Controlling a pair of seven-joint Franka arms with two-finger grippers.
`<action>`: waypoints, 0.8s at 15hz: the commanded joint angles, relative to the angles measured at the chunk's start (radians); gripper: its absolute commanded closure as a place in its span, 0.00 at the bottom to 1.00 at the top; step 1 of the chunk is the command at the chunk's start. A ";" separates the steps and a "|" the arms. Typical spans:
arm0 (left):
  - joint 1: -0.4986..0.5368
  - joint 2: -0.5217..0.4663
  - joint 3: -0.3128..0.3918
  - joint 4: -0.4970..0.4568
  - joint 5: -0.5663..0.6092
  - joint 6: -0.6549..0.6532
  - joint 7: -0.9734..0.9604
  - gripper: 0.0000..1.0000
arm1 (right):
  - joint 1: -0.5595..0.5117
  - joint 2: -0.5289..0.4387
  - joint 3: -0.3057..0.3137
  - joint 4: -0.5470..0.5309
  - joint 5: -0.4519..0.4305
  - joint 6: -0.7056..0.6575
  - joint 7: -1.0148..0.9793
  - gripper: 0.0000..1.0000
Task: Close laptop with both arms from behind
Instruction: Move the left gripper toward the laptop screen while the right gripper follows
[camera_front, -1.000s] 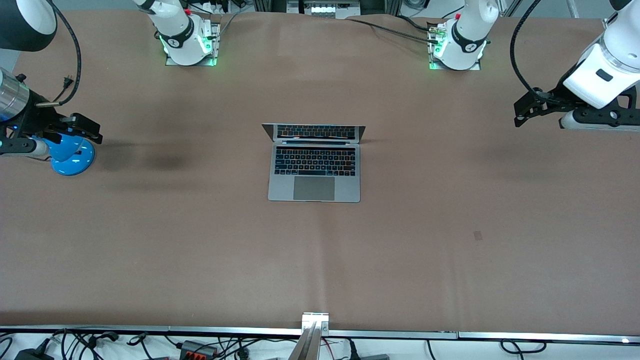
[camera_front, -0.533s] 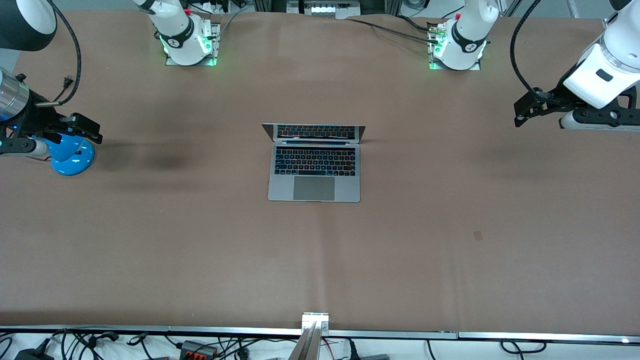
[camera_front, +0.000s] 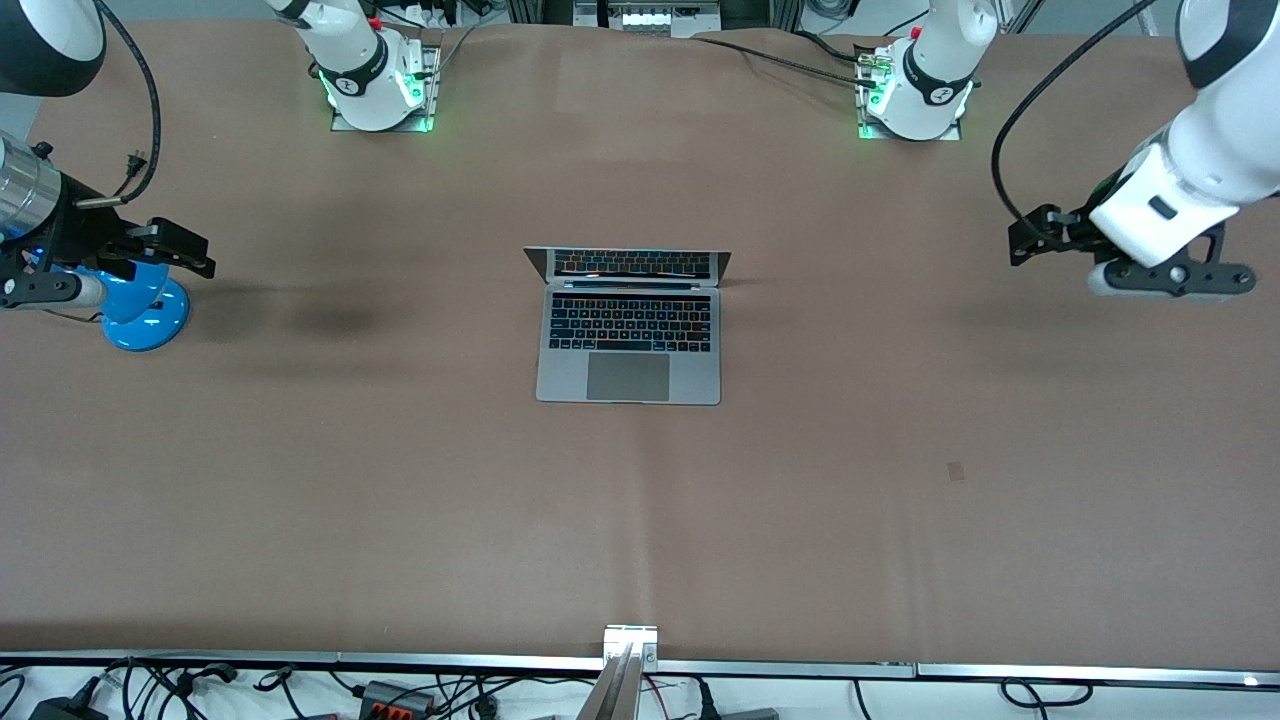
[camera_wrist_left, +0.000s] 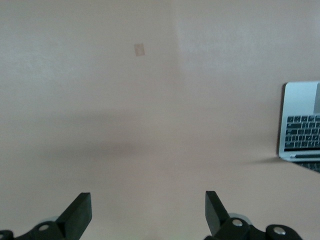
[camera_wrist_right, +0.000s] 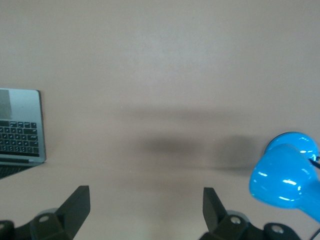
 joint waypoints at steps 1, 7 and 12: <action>0.002 0.005 -0.001 0.012 0.001 -0.061 0.054 0.37 | -0.014 0.003 0.008 0.029 0.029 -0.052 -0.012 0.11; -0.030 0.005 -0.032 -0.001 -0.053 -0.207 0.022 0.99 | -0.011 0.006 0.011 0.032 0.030 -0.061 0.013 1.00; -0.031 0.006 -0.246 -0.075 -0.160 -0.156 -0.178 0.99 | 0.035 0.062 0.012 0.011 0.117 -0.095 0.025 1.00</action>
